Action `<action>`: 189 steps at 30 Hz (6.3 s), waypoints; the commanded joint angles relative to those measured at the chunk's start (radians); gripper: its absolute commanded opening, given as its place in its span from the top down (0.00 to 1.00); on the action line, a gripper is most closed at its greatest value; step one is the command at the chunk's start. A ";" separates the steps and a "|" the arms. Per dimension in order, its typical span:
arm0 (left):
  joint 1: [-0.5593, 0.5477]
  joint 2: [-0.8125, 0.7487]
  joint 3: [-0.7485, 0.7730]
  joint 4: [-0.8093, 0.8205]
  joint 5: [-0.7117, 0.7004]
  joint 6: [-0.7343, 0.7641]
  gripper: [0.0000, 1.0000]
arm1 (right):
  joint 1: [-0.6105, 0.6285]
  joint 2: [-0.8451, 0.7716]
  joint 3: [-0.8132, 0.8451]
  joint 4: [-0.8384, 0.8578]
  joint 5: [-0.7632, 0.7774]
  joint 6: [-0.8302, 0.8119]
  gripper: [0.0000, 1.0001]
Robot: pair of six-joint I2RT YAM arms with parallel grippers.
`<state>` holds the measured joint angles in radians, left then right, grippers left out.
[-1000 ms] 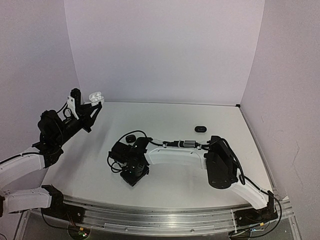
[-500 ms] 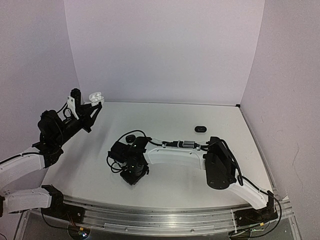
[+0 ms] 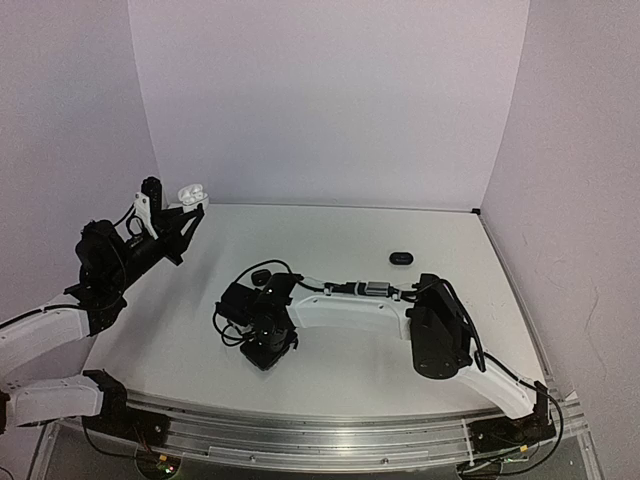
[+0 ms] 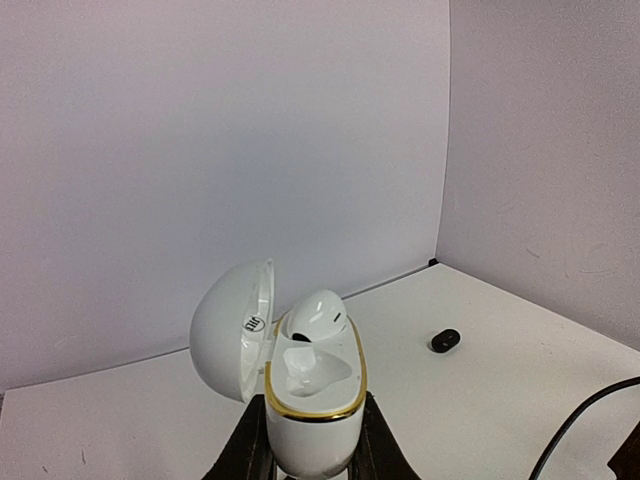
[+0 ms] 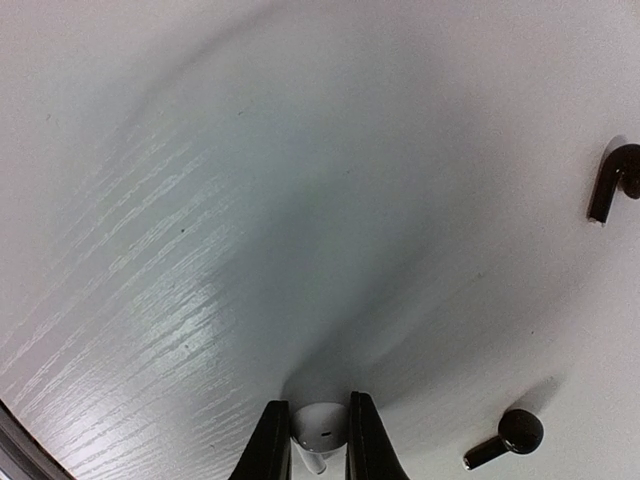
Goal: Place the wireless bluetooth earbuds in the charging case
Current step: Pick up the left earbud from the center of the board, then insert the left earbud into the left side groove of the charging case.
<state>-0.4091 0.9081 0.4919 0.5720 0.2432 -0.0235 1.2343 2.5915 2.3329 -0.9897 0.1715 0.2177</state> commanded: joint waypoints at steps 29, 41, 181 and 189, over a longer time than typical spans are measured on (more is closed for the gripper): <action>0.006 0.002 0.027 0.153 0.000 0.050 1.00 | -0.038 -0.523 -0.124 0.824 0.133 0.038 1.00; 0.000 0.012 0.003 0.274 0.077 0.111 1.00 | -0.010 -0.434 -0.157 1.392 0.060 -0.055 1.00; -0.069 0.071 0.004 0.378 0.025 0.119 1.00 | 0.027 -0.175 -0.118 1.716 0.386 -0.403 0.80; -0.069 0.069 0.002 0.370 0.031 0.111 1.00 | 0.027 -0.181 -0.122 1.712 0.387 -0.415 0.78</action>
<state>-0.4725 0.9981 0.4831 0.9116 0.2325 0.0876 1.2621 2.4126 2.1968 0.7544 0.5537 -0.1844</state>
